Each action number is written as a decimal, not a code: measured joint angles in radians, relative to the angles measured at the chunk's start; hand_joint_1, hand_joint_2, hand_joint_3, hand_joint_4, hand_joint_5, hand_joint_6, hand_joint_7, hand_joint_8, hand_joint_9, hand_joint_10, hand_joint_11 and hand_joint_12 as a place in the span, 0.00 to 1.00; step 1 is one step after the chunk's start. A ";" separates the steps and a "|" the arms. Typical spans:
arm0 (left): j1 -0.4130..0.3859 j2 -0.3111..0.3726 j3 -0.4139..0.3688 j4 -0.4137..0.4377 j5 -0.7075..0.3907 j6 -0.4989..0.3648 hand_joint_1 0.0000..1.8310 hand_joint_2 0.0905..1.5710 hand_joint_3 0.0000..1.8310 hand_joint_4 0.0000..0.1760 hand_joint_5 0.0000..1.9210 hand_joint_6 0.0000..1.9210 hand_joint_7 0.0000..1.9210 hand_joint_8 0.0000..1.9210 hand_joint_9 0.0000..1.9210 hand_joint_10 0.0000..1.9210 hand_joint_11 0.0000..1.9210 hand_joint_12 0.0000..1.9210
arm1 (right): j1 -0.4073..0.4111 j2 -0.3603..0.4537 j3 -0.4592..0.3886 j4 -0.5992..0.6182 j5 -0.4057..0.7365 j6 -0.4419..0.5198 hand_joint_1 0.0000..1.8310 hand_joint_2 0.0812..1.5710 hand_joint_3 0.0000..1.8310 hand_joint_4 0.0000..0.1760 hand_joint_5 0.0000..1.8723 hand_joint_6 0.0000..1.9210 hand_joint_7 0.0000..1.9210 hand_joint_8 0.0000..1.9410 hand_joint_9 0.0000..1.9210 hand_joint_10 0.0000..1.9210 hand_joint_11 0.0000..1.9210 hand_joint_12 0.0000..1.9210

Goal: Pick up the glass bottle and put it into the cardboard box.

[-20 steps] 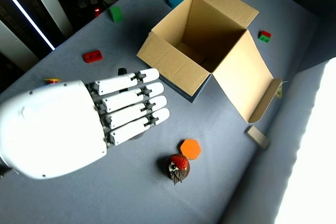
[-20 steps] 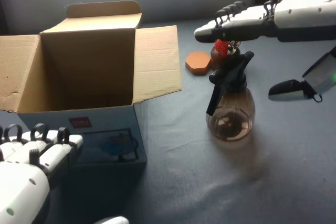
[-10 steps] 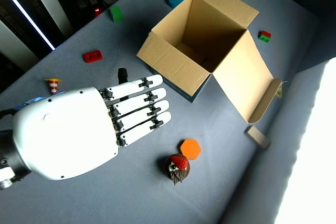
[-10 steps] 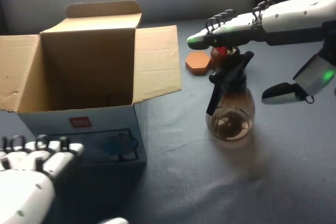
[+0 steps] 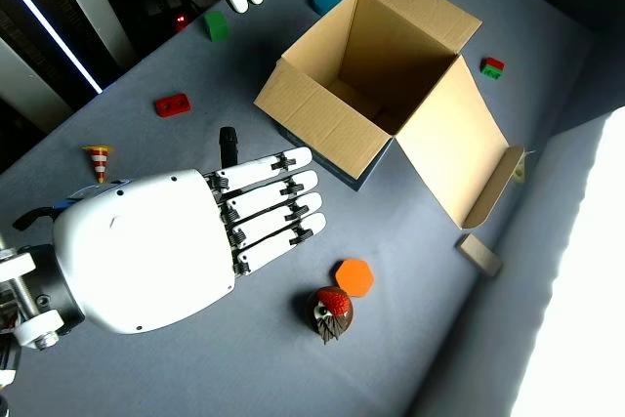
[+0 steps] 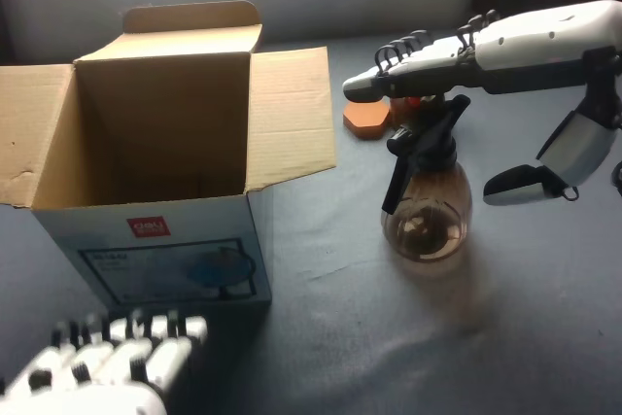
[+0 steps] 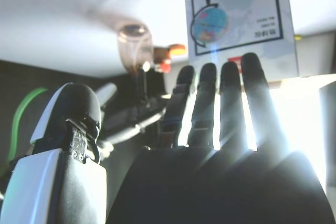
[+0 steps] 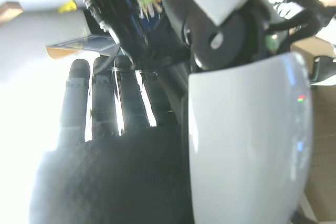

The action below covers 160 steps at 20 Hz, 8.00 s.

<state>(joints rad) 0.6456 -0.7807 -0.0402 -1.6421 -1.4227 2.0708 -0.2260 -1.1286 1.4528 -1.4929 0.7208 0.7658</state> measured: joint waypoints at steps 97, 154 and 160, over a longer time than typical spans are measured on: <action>0.469 -0.427 0.331 0.527 -0.267 -0.288 0.02 0.77 0.00 0.00 0.02 0.01 0.01 0.00 0.00 0.00 0.00 0.03 | 0.314 -0.110 0.198 0.039 0.367 -0.116 0.74 0.76 0.00 0.00 0.33 0.75 0.42 0.62 0.45 0.73 0.42 0.89; 0.507 -0.457 0.365 0.588 -0.250 -0.364 0.00 0.78 0.00 0.00 0.01 0.00 0.00 0.00 0.00 0.00 0.00 0.00 | 0.248 -0.534 0.233 0.131 0.074 -0.334 0.74 0.76 0.00 0.00 0.32 0.74 0.41 0.62 0.46 0.73 0.43 0.87; 0.510 -0.463 0.367 0.588 -0.249 -0.364 0.00 0.78 0.00 0.00 0.01 0.00 0.00 0.00 0.00 0.00 0.00 0.00 | 0.240 -0.555 0.234 0.097 0.029 -0.336 0.74 0.75 0.00 0.00 0.34 0.72 0.45 0.58 0.47 0.71 0.45 0.85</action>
<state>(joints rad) 1.1553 -1.2438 0.3264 -1.0538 -1.6722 1.7065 0.0143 -1.6833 1.6867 -1.3964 0.7494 0.4301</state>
